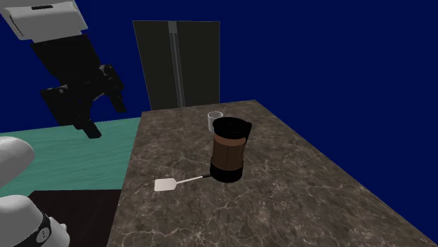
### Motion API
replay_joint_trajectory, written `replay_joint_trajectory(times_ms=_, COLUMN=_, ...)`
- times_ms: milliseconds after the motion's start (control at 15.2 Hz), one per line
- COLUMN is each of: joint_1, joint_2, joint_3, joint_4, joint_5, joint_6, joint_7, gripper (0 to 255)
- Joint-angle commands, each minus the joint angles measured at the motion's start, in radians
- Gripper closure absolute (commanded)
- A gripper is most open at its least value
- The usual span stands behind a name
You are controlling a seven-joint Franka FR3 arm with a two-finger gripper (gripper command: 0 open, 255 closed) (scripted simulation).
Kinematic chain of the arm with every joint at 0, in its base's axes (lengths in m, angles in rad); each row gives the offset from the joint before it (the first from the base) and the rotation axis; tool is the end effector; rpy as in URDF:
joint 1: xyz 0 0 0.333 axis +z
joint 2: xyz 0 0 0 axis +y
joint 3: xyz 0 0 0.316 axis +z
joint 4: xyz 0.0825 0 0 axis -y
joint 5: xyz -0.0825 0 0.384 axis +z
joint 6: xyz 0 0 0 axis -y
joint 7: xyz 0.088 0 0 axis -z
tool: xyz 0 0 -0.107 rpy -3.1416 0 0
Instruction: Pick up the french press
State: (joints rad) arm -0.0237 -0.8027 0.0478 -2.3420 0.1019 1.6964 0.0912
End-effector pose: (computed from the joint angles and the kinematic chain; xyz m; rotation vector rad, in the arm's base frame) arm 0.3149 0.0224 0.6143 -3.0547 0.1281 -0.2342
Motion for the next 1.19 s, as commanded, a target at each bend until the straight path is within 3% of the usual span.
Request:
replay_joint_trajectory(times_ms=0, joint_1=0.0, joint_2=0.0, joint_3=0.0, joint_4=0.0, joint_5=0.0, joint_6=0.0, joint_7=0.0, gripper=0)
replay_joint_trajectory(times_ms=594, joint_1=0.021, joint_2=0.363, joint_3=0.144, joint_4=0.249, joint_5=-0.008, joint_6=0.05, joint_7=0.119, gripper=0)
replay_joint_trajectory(times_ms=1122, joint_1=0.044, joint_2=0.712, joint_3=0.255, joint_4=0.556, joint_5=-0.094, joint_6=0.017, joint_7=0.247, gripper=0)
